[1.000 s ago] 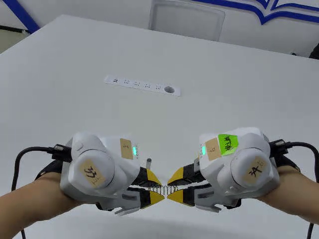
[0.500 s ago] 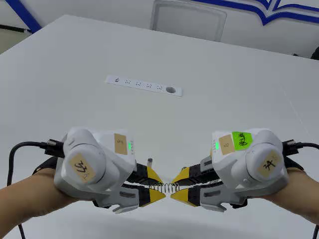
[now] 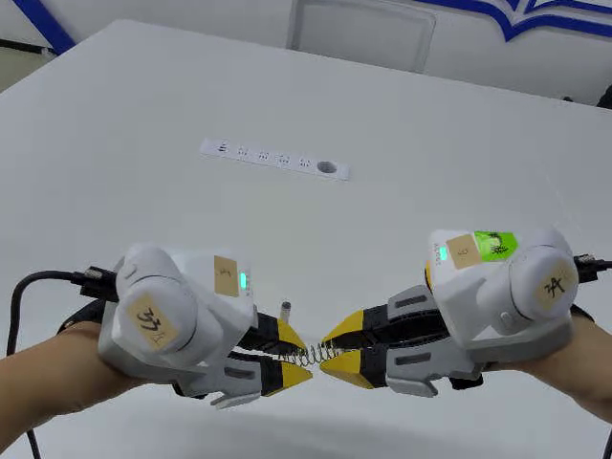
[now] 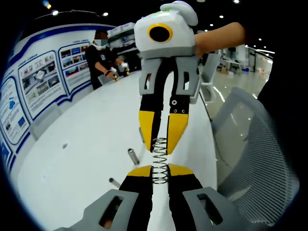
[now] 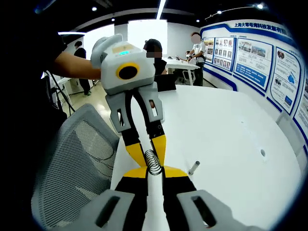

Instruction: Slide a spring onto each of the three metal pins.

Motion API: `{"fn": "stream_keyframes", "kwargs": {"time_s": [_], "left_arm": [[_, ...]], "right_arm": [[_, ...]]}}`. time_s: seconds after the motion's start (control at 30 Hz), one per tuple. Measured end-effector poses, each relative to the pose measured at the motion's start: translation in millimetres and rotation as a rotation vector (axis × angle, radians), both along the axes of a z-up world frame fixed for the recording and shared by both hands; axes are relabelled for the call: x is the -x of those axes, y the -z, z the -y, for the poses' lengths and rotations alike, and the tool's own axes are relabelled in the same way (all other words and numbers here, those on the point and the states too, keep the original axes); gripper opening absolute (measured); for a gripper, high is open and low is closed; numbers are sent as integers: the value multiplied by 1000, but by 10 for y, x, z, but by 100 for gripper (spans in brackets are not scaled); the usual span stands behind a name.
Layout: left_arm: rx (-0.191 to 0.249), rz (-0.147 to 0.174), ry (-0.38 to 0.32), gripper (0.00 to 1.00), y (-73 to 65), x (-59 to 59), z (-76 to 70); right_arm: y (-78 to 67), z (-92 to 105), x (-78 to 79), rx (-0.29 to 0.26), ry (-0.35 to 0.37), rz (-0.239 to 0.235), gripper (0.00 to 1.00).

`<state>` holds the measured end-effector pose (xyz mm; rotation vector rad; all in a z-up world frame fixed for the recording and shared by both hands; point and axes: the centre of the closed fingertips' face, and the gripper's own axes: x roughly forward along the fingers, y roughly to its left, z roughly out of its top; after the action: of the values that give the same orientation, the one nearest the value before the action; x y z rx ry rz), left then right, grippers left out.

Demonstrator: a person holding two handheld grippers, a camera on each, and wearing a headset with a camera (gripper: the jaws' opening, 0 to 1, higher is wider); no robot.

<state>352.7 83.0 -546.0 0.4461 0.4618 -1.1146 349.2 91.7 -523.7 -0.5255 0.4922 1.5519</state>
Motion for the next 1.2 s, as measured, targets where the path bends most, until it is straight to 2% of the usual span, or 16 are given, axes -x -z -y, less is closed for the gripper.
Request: {"fn": "stream_keyframes", "kwargs": {"time_s": [0.17, 0.33, 0.4, 0.53, 0.67, 0.8, 1.0, 1.07, 1.2], "left_arm": [[17, -3, -15, 10, -5, -34, -7], [17, 0, -32, 10, -8, -69, -23], [22, -2, -29, 10, -12, -66, -16], [13, 4, -34, 10, -10, -82, -23], [26, 9, -46, 10, -44, -87, -29], [22, 24, -58, 11, -67, -89, -80], [81, 23, -116, 12, -154, -126, -204], [99, 46, -174, 17, -180, -211, -281], [73, 42, -216, 26, -116, -259, -429]], "right_arm": [[-111, -106, 12, -66, 23, -41, 11], [-138, -164, -1, -77, 29, -33, 11], [-184, -221, 13, -109, 41, -66, 11], [-195, -273, 17, -103, 35, -36, 11], [-235, -322, 29, -101, 21, -9, 11], [-245, -364, 12, -97, 23, -7, 11], [-319, -448, -9, -110, 16, -9, 11], [-325, -472, -39, -110, 18, -5, 11], [-304, -484, -121, -94, 35, 13, 11]]}}
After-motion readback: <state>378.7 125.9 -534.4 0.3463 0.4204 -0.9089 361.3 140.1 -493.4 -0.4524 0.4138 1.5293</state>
